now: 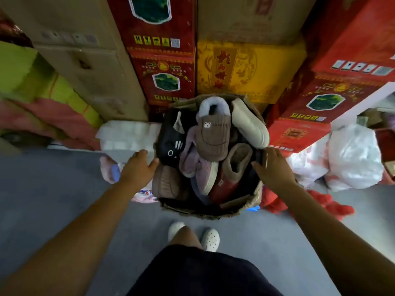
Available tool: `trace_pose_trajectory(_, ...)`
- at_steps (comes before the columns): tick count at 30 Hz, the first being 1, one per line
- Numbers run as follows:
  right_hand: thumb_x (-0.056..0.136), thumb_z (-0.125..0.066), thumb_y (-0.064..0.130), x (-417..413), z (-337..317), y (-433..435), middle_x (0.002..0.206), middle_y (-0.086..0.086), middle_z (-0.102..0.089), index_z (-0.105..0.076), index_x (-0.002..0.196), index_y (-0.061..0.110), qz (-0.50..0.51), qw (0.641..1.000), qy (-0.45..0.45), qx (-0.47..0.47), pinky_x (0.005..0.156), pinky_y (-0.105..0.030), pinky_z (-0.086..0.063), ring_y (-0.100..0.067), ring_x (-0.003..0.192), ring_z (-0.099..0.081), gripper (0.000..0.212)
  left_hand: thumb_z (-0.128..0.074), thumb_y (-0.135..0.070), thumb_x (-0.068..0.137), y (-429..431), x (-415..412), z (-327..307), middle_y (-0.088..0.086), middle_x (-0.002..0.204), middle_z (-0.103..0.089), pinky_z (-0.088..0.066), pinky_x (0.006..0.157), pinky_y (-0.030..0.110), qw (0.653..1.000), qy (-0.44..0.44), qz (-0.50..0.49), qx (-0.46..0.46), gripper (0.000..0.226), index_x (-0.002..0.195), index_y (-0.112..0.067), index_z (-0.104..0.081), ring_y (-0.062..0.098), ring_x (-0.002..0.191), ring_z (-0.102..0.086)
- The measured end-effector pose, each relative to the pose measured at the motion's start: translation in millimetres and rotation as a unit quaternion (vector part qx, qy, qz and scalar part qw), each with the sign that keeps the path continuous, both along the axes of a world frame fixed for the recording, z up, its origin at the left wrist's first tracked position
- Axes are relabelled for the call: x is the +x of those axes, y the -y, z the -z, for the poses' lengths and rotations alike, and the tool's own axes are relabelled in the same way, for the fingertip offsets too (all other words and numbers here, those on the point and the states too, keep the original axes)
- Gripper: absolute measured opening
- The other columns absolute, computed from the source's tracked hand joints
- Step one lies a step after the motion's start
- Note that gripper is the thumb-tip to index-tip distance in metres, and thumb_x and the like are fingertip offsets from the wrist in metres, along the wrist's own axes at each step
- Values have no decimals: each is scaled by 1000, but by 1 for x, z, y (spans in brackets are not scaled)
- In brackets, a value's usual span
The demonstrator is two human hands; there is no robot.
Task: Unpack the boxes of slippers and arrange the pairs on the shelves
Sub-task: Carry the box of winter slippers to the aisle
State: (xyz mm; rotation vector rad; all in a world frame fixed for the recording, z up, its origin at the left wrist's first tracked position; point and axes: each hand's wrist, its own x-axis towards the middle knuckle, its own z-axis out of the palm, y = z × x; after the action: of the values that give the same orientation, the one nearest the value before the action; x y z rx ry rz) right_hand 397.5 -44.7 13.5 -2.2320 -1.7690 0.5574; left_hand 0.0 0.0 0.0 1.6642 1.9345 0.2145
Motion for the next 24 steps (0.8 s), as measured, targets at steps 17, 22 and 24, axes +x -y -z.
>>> trace_pose_trajectory(17,99,-54,40,-18,53,-10,90,-14,-66,-62,97,6,356,925,-103,-86,78,-42,-46,-34,87,-60,36,-51,-43,104,-56,-19,119,17,108,-68,-52,88,44,921,220,-159,-279,35,115,-13,-65,34,98,-65)
trace_pose_trajectory(22,94,-53,50,-15,59,-10,78,-25,-62,-57,81,0,397,909,-96,-82,69,-52,-52,-34,68,-54,52,-68,-66,79,-48,-19,139,10,121,-71,-49,106,51,862,336,-251,-284,66,124,-18,-68,31,114,-66)
trace_pose_trajectory(24,95,-52,50,-16,60,-10,79,-25,-62,-58,82,-1,397,910,-92,-78,70,-51,-52,-38,69,-55,53,-69,-61,79,-48,-16,139,10,117,-73,-48,106,52,846,360,-281,-276,49,109,-23,-72,31,114,-66)
